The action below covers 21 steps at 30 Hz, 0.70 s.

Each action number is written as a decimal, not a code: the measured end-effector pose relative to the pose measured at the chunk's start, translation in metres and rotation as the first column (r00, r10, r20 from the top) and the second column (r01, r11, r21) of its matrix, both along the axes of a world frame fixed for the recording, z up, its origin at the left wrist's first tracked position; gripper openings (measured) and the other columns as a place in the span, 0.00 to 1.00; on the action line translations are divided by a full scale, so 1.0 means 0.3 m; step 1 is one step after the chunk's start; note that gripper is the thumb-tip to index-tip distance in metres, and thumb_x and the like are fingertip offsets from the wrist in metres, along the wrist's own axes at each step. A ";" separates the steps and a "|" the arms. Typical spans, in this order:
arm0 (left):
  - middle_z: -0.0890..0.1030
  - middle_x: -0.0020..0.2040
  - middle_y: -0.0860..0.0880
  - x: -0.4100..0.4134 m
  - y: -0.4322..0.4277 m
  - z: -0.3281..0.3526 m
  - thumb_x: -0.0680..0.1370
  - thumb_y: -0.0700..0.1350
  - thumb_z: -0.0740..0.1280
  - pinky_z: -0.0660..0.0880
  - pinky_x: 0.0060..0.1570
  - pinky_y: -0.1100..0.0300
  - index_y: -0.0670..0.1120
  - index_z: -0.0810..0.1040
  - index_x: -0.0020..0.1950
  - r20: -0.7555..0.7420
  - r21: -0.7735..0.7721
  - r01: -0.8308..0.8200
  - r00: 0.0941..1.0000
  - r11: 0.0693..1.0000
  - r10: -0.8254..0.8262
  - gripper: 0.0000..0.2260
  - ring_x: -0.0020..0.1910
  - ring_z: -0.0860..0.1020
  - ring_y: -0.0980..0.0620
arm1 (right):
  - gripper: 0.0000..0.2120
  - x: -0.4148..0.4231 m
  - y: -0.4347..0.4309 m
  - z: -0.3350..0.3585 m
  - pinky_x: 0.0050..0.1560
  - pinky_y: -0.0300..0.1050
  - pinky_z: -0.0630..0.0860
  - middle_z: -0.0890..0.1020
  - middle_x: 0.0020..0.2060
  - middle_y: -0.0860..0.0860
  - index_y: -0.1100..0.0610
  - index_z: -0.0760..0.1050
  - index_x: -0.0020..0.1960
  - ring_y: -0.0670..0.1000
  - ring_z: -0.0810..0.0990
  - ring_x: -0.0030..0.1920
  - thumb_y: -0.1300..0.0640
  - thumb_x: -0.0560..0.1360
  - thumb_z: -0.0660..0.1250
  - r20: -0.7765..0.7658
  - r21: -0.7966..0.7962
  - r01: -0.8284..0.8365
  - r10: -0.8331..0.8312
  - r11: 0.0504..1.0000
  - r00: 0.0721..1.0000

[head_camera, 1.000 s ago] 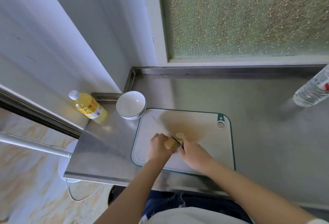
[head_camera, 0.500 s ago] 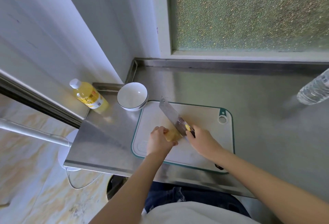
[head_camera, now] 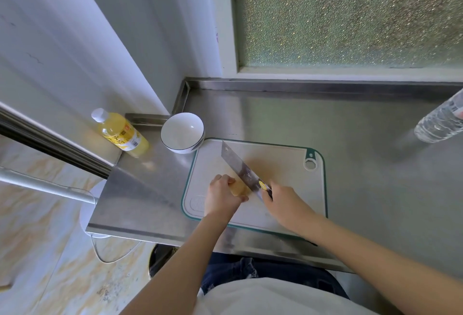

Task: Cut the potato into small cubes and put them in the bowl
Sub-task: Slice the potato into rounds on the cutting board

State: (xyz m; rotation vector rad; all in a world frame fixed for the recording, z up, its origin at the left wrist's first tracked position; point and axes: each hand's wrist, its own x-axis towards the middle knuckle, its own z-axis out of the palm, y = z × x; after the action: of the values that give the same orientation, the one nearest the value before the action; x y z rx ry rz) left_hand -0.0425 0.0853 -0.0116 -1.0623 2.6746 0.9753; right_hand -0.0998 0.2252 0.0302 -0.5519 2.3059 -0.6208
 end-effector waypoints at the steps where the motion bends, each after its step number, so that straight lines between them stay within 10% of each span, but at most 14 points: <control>1: 0.76 0.54 0.48 -0.001 -0.003 -0.001 0.65 0.48 0.77 0.67 0.44 0.64 0.43 0.76 0.56 0.003 -0.002 0.011 1.000 1.000 -0.011 0.23 0.45 0.69 0.54 | 0.16 0.008 0.009 0.006 0.39 0.44 0.63 0.67 0.29 0.49 0.51 0.57 0.34 0.57 0.69 0.37 0.54 0.80 0.53 0.002 0.006 -0.004 0.004 1.000 1.000; 10: 0.76 0.54 0.48 -0.014 -0.007 0.000 0.65 0.48 0.77 0.68 0.46 0.63 0.43 0.76 0.57 0.035 -0.009 0.067 0.997 0.998 -0.066 0.23 0.51 0.74 0.50 | 0.13 -0.002 -0.033 0.003 0.42 0.45 0.68 0.79 0.48 0.61 0.62 0.72 0.50 0.57 0.73 0.41 0.53 0.80 0.54 0.017 0.049 0.036 -0.037 0.998 0.999; 21: 0.76 0.50 0.48 -0.018 -0.008 0.006 0.64 0.50 0.77 0.68 0.42 0.63 0.43 0.78 0.53 0.044 -0.016 0.077 0.996 0.997 -0.076 0.21 0.44 0.71 0.53 | 0.13 -0.039 -0.095 -0.017 0.42 0.43 0.66 0.78 0.45 0.61 0.63 0.72 0.50 0.56 0.71 0.41 0.54 0.80 0.55 0.050 0.043 0.040 -0.042 0.998 0.998</control>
State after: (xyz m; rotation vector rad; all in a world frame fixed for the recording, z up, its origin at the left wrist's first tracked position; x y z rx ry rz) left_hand -0.0480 0.0830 -0.0098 -0.9649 2.6719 0.9069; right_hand -0.1115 0.1967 0.0249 -0.4646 2.2817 -0.5976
